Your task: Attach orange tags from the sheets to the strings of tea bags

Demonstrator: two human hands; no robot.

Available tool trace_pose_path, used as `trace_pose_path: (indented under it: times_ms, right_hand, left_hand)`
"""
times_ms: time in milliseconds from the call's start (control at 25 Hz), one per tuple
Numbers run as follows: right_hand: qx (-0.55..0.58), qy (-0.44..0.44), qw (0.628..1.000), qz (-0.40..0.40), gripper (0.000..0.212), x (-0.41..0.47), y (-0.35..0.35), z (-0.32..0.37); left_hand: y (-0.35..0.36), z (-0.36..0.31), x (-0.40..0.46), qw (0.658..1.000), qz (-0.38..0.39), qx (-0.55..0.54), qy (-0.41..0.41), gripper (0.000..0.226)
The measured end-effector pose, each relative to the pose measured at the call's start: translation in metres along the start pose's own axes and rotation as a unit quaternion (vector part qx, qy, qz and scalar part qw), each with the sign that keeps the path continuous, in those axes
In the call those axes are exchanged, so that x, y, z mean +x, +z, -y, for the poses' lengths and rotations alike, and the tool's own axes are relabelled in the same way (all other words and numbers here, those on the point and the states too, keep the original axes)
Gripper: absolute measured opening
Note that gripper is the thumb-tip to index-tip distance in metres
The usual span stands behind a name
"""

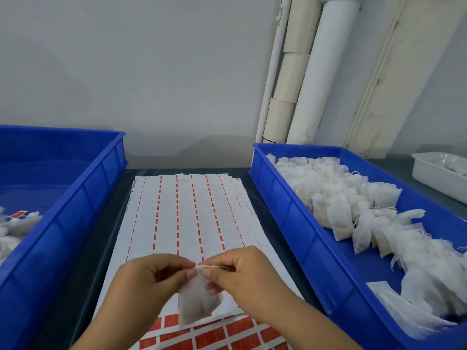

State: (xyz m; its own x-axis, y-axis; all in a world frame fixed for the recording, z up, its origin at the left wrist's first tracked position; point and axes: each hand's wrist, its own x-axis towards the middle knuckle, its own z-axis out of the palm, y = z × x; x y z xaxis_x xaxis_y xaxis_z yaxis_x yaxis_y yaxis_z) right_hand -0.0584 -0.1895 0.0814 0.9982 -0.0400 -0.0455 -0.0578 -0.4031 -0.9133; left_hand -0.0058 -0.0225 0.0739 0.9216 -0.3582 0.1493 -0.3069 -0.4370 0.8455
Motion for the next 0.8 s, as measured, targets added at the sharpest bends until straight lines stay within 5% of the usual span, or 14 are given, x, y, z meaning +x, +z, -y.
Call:
trace_pose_path:
  times_ms: [360,600,800]
  right_hand:
    - [0.046,-0.011,0.995,-0.083,0.011,0.011,0.002,-0.011]
    - [0.109,-0.059,0.992,-0.028,0.018,0.014,0.015,-0.009]
    - [0.116,-0.052,0.984,-0.127,0.013,0.016,0.005,-0.007]
  left_hand:
    - [0.004,0.019,0.003,0.995,-0.040,-0.027,-0.087,0.017]
    - [0.020,0.010,-0.001,0.997,0.018,0.071,-0.015,0.023]
    - [0.027,0.005,0.000,0.998,-0.010,0.012,-0.064,0.014]
